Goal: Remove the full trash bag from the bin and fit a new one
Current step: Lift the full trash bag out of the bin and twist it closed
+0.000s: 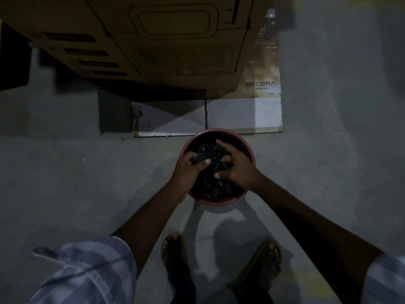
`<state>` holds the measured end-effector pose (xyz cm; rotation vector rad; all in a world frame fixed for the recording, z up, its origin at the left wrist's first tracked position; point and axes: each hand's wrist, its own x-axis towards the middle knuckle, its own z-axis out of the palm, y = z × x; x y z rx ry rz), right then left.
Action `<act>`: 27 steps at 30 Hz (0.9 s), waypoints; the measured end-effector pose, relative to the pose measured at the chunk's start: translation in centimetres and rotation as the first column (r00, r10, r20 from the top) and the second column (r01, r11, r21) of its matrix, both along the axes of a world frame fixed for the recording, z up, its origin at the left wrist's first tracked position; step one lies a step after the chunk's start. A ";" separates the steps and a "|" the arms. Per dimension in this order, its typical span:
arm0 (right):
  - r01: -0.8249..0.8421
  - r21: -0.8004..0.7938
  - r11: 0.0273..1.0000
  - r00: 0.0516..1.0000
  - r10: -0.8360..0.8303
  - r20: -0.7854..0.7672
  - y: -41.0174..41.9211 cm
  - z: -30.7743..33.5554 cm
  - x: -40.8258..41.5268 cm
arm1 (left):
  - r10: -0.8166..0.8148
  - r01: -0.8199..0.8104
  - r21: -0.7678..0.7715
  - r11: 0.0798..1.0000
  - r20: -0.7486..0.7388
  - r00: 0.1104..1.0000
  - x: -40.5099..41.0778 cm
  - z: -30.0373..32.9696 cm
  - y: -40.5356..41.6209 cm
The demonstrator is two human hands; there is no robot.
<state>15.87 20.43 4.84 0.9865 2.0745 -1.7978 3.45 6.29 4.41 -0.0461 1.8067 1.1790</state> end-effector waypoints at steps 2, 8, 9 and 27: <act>-0.010 0.020 1.000 1.000 0.010 0.010 0.0 -0.3 0.0 | -0.009 0.009 0.006 1.000 0.016 1.000 0.0 0.3 0.3; -0.007 0.206 0.979 1.000 0.005 0.011 -0.8 -0.3 0.1 | -0.003 0.002 0.013 1.000 0.035 0.999 0.1 0.7 0.6; 0.002 0.250 0.968 1.000 0.000 -0.008 -0.9 -0.2 0.1 | 0.010 -0.010 0.013 1.000 0.046 0.999 0.0 0.6 0.6; 0.146 0.545 0.825 0.977 -0.035 -0.208 -1.8 -2.0 0.9 | 0.080 -0.084 0.056 0.995 0.072 0.994 0.5 0.1 0.4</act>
